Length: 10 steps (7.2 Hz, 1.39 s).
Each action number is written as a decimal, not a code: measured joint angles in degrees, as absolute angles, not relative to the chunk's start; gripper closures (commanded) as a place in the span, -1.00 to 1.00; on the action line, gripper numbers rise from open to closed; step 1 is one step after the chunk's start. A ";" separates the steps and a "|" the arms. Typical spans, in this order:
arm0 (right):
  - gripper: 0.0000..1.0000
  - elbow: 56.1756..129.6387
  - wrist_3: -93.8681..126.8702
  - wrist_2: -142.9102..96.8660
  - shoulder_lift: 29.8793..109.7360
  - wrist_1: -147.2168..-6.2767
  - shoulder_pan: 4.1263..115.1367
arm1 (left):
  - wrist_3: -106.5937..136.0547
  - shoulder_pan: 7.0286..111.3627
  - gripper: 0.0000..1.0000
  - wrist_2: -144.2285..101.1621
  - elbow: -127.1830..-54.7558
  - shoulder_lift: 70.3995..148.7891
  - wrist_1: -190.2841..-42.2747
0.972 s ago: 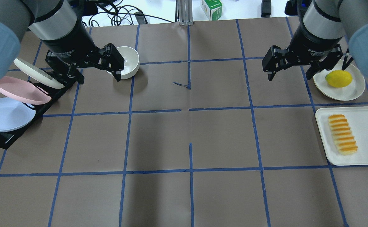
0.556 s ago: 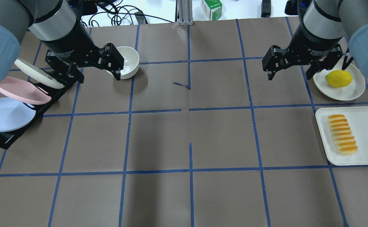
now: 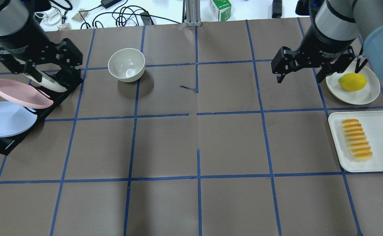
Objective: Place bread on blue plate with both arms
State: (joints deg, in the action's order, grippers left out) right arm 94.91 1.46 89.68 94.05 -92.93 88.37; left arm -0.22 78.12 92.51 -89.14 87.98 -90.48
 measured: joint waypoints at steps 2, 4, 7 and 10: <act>-1.00 96.56 1.72 90.92 92.69 -93.33 86.08 | -0.43 65.56 -1.00 92.84 -89.00 88.27 -89.97; -1.00 98.44 -0.88 92.26 89.64 -94.25 79.16 | -1.77 54.29 -1.00 92.89 -89.13 91.07 -88.62; -1.00 103.63 -11.84 92.85 87.59 -102.13 69.28 | -1.00 48.98 -1.00 94.61 -89.52 100.52 -80.30; -1.00 114.66 -23.14 92.86 87.39 -117.17 61.53 | 5.25 46.48 -0.93 99.04 -90.65 108.02 -70.76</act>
